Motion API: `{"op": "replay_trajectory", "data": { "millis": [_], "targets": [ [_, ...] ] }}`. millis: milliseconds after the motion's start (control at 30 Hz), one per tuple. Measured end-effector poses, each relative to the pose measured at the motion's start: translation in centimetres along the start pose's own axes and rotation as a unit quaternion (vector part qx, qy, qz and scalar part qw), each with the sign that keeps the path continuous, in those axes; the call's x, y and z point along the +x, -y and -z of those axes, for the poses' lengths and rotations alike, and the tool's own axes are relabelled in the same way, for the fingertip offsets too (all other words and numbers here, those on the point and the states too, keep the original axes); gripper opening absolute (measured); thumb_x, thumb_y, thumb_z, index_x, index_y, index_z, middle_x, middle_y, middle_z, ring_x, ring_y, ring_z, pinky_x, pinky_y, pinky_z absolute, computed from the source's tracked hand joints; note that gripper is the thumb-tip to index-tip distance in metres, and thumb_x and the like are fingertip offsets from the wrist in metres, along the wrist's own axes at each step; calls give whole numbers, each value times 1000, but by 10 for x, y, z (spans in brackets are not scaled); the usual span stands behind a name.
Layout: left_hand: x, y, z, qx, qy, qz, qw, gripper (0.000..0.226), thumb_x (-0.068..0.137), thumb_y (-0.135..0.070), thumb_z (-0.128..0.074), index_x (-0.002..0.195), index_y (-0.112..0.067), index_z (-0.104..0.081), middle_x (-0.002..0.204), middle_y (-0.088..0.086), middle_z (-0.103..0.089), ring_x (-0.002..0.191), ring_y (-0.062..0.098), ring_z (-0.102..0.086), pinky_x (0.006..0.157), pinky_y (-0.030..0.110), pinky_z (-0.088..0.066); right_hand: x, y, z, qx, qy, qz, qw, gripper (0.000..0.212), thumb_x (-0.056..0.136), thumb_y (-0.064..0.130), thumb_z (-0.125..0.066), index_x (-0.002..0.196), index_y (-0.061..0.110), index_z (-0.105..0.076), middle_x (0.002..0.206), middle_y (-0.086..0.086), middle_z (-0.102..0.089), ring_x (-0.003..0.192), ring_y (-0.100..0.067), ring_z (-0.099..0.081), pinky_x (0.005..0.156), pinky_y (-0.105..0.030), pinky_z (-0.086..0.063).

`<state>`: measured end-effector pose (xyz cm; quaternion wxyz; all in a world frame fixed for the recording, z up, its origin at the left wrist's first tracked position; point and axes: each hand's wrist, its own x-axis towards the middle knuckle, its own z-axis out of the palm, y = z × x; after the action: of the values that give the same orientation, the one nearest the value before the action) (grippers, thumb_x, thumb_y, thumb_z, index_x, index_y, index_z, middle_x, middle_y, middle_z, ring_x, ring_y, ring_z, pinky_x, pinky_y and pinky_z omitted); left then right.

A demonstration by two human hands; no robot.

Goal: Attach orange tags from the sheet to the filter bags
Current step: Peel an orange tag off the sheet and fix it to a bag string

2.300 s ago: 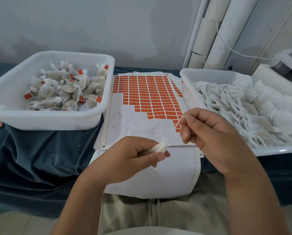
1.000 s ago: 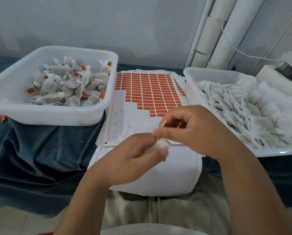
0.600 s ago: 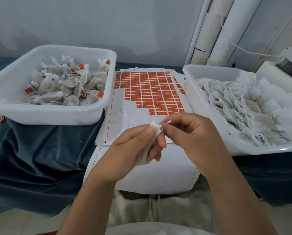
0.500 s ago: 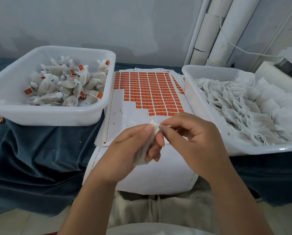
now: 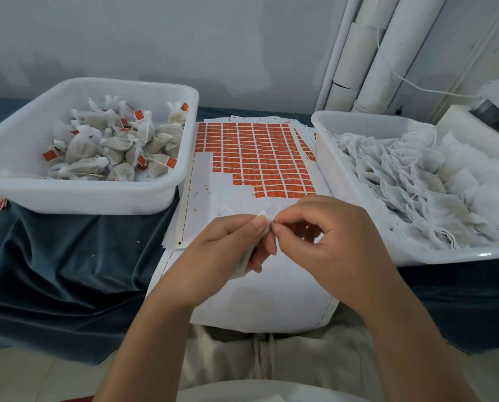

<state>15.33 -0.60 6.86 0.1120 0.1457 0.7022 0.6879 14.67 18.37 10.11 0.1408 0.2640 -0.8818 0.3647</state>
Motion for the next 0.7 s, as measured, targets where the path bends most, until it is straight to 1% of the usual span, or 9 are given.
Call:
{"op": "replay_trajectory", "data": {
  "millis": [167,267,333,367,433,467,500,633,700],
  "targets": [
    [4,6,-3,-56,-14,14,998,42,99,-50,-51,70,-26,-69,68,-1,-58,69,15,-56,72,24,-51,-3,-5,-4,82,32,-97,991,16,99,21,-67,90,32,-74,84,18,-70,83,-6,-66,70,-13,-50],
    [7,9,-5,-103,-7,26,994,41,98,-48,-54,69,-23,-68,66,0,-57,63,14,-54,68,27,-51,-2,-11,-4,185,72,-153,968,18,100,29,-62,89,33,-76,75,14,-68,69,-2,-61,68,-14,-50],
    [8,10,-5,-185,25,33,982,38,99,-42,-58,69,-20,-66,62,-1,-54,56,12,-50,64,26,-50,0,-16,-3,316,128,-202,918,21,98,32,-59,93,26,-79,75,3,-64,69,-8,-56,67,-22,-51],
    [8,10,-4,-229,47,38,971,36,99,-40,-60,70,-19,-66,61,-3,-53,54,11,-48,62,25,-49,1,-18,-3,395,158,-224,877,23,98,29,-59,95,20,-80,77,-3,-60,70,-11,-54,66,-23,-50],
    [8,11,-4,-292,83,47,952,33,98,-38,-60,71,-18,-66,58,-5,-52,51,8,-47,60,23,-47,3,-21,-4,510,196,-253,798,24,100,23,-58,96,12,-79,77,-4,-56,69,-11,-51,63,-24,-47],
    [8,11,-5,-308,91,49,946,33,98,-37,-59,72,-18,-67,57,-6,-52,51,7,-47,60,23,-47,3,-22,-3,530,206,-257,782,24,100,23,-58,96,13,-79,76,-2,-55,69,-11,-51,63,-24,-47],
    [8,12,-5,-314,92,48,944,33,99,-37,-59,73,-18,-67,57,-6,-52,50,7,-47,60,23,-47,3,-23,-3,522,211,-256,786,25,100,24,-58,95,14,-80,75,-1,-55,69,-11,-52,64,-24,-47],
    [9,14,-7,-296,78,37,951,35,101,-36,-56,74,-17,-67,57,-5,-51,51,8,-46,61,25,-49,3,-23,6,250,201,-197,926,23,103,38,-58,93,30,-78,76,7,-65,73,-8,-59,73,-28,-51],
    [8,13,-6,-298,77,38,951,36,103,-34,-55,74,-17,-67,56,-5,-50,50,8,-46,61,25,-49,6,-17,9,169,176,-156,957,20,105,35,-59,94,35,-76,80,12,-70,74,-2,-63,72,-21,-52]
  ]
}}
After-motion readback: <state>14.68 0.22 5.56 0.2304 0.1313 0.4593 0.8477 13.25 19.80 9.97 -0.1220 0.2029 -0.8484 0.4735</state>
